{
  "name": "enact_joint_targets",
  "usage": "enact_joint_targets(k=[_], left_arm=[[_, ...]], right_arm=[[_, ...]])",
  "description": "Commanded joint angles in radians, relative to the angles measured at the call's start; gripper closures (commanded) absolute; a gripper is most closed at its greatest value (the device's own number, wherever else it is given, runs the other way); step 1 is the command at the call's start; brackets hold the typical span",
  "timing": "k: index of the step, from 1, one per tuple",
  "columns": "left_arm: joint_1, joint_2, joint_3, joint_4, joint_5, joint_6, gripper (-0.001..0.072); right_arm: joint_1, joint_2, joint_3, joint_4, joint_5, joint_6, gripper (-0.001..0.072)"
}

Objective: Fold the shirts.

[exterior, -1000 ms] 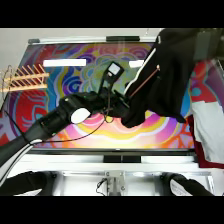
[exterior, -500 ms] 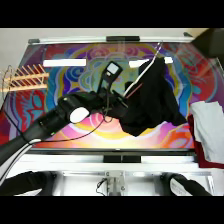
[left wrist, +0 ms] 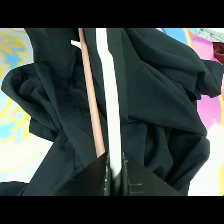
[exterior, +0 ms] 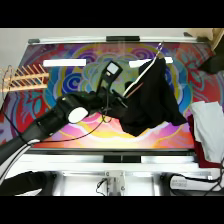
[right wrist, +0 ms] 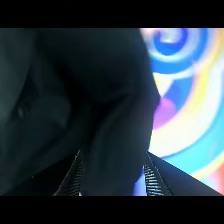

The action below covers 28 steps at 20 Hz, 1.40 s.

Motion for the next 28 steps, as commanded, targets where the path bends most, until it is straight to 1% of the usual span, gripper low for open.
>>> enact_joint_targets(k=[1,3,4,5,7,10,14,16,19,25,28], left_arm=[[0.0,0.011,0.001,0.0,-0.001,0.002,0.065],[-0.001,0.023,0.001,-0.021,-0.002,0.003,0.065],[-0.003,0.028,0.001,-0.022,-0.007,0.003,0.065],[-0.005,0.032,0.001,-0.022,-0.011,0.003,0.065],[-0.014,0.039,0.001,-0.022,-0.017,0.006,0.065],[-0.025,0.041,0.001,-0.022,-0.029,0.014,0.065],[-0.03,0.041,0.001,-0.022,-0.036,0.014,0.065],[-0.03,0.041,0.001,-0.022,-0.035,0.018,0.065],[-0.03,0.044,0.001,-0.022,-0.035,0.029,0.065],[-0.03,0.048,0.001,-0.022,-0.059,0.029,0.065],[-0.029,0.048,0.001,-0.022,-0.059,0.029,0.065]], right_arm=[[0.095,-0.086,0.001,-0.007,-0.11,-0.566,0.0222],[0.141,-0.105,0.001,0.01,-0.286,-0.584,0.0222],[0.161,-0.117,0.001,0.023,-0.329,-0.613,0.0222],[0.18,-0.131,0.001,0.022,-0.34,-0.653,0.0222],[0.209,-0.163,0.001,0.021,-0.332,-0.691,0.0222],[0.23,-0.197,0.001,0.02,-0.327,-0.698,0.0222],[0.249,-0.211,0.001,-0.001,-0.317,-0.748,0.0222],[0.249,-0.213,0.001,0.001,-0.314,-0.749,0.0222],[0.249,-0.225,0.001,0.001,-0.271,-0.749,0.0222],[0.248,-0.201,0.001,-0.028,-0.266,-0.745,0.0223],[0.24,-0.142,0.001,0.033,-0.283,-0.721,0.0223]])
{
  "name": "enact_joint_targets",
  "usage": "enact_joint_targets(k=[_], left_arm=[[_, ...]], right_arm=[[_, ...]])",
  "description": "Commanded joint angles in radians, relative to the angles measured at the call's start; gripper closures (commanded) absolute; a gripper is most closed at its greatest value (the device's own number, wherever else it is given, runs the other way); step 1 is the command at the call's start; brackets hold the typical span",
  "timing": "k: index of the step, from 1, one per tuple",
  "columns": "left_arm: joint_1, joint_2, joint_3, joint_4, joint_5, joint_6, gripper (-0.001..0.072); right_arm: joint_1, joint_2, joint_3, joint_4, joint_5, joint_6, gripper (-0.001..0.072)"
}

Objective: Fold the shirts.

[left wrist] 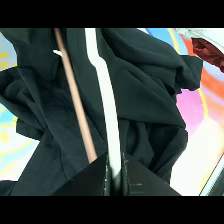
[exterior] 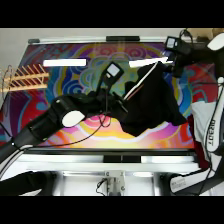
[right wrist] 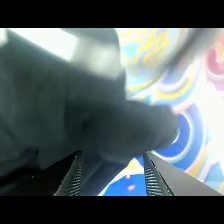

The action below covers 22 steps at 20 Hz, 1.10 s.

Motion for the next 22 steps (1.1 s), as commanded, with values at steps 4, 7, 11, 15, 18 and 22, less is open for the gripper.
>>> enact_joint_targets(k=[4,7,11,15,18,22], left_arm=[[0.001,0.0,0.001,0.0,-0.005,0.0,0.065],[0.0,0.002,0.001,0.0,-0.005,0.003,0.065],[0.0,0.01,0.001,0.0,-0.001,0.003,0.065],[0.0,0.011,0.001,0.0,0.031,0.002,0.065],[0.001,0.011,0.001,0.0,0.032,0.002,0.065],[0.001,0.011,0.001,0.0,0.033,0.002,0.065]], right_arm=[[-0.046,0.164,0.001,0.053,0.02,0.089,0.0223],[-0.126,0.204,0.001,0.104,0.016,0.172,0.0222],[-0.22,0.159,-0.001,0.435,0.225,0.401,0.029],[-0.234,0.097,-0.039,0.518,0.402,0.451,0.0502],[-0.223,0.093,-0.158,0.677,0.339,0.427,0.0549],[-0.252,0.111,-0.181,0.772,0.294,0.357,0.0639]])
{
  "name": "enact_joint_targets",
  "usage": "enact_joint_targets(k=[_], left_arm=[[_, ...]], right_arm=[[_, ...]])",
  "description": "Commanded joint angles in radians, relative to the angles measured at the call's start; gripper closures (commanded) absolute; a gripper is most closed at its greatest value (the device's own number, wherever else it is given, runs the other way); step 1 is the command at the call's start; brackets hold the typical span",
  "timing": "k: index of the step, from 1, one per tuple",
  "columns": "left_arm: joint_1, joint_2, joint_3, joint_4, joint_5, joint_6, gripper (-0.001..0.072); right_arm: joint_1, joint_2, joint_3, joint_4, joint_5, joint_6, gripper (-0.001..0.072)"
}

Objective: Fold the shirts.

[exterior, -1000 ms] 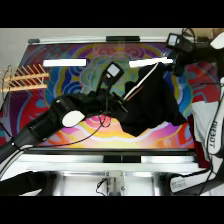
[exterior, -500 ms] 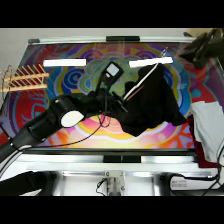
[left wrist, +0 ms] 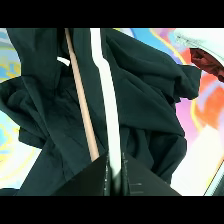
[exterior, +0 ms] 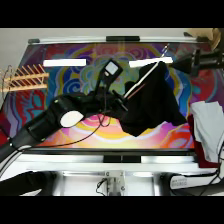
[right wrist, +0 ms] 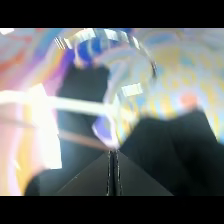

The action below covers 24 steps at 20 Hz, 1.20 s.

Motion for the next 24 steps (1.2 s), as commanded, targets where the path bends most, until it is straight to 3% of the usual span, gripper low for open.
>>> enact_joint_targets(k=[1,4,7,9,12,13,14,15,16,17,18,19,22,24], left_arm=[[0.001,0.0,0.001,0.0,0.007,0.0,0.065],[0.001,0.001,0.001,0.0,0.012,0.0,0.065],[0.001,0.0,0.001,0.0,0.018,0.0,0.065],[0.001,0.0,0.001,0.0,0.02,-0.001,0.065],[0.001,0.0,0.001,0.0,0.02,0.0,0.065],[0.001,0.0,0.001,0.0,0.02,0.0,0.065],[0.001,0.0,0.001,0.0,0.02,0.0,0.065],[0.001,0.0,0.001,0.0,0.02,0.0,0.065],[0.001,0.0,0.001,0.0,0.02,0.0,0.065],[0.001,0.0,0.001,0.0,0.02,0.0,0.065],[0.001,0.001,0.001,0.0,0.02,0.0,0.065],[0.001,0.001,0.001,0.0,0.022,0.0,0.065],[0.001,0.001,0.001,0.0,0.042,0.0,0.065],[0.001,0.0,0.001,0.0,0.042,0.0,0.065]], right_arm=[[-0.043,0.028,-0.027,0.087,-0.02,-0.023,0.064],[-0.117,0.105,-0.075,-0.13,0.082,0.063,0.0641],[-0.186,0.276,-0.324,-0.023,0.046,-0.006,0.0642],[-0.197,0.413,-0.531,0.026,-0.117,-0.046,0.064],[-0.121,0.526,-0.716,0.033,-0.396,0.096,0.0638],[-0.084,0.528,-0.723,0.028,-0.451,0.096,0.0626],[-0.046,0.521,-0.723,0.026,-0.498,0.083,0.0488],[-0.004,0.511,-0.723,0.019,-0.557,0.053,0.0194],[0.036,0.499,-0.723,0.014,-0.624,0.034,0.013],[0.074,0.489,-0.723,0.023,-0.684,0.018,0.0201],[0.113,0.482,-0.723,0.035,-0.727,0.009,0.0403],[0.149,0.48,-0.723,0.036,-0.75,-0.006,0.045],[0.204,0.476,-0.723,0.006,-0.77,-0.031,0.0447],[0.204,0.465,-0.723,0.039,-0.802,-0.031,0.0259]])
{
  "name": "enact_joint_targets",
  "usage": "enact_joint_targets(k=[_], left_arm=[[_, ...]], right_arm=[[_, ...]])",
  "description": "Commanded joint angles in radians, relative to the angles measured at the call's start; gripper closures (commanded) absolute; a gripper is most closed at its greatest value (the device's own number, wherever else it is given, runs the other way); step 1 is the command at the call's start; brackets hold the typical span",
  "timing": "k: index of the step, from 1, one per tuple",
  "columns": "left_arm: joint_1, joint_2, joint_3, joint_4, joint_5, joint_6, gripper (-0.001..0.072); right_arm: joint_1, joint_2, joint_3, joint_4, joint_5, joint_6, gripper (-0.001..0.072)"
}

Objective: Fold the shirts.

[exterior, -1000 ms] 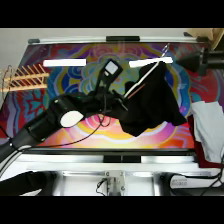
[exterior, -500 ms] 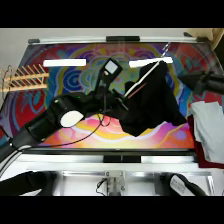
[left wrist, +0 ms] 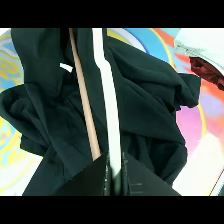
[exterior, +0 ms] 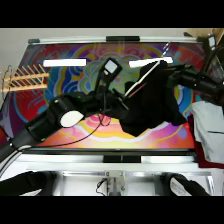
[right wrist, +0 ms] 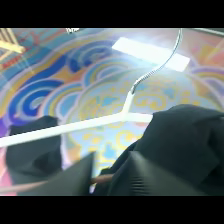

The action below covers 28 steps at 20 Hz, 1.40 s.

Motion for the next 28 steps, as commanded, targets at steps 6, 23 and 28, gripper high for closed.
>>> enact_joint_targets(k=[6,23,28], left_arm=[[0.001,0.0,0.001,0.0,0.008,0.0,0.065],[0.001,0.002,0.001,0.0,0.008,0.0,0.065],[0.0,0.002,0.001,0.0,0.008,0.0,0.065]], right_arm=[[0.035,-0.049,-0.003,0.182,-0.091,-0.089,0.0336],[0.015,-0.053,-0.003,0.217,-0.097,-0.142,0.0337],[0.015,-0.054,-0.003,0.233,-0.123,-0.163,0.0398]])
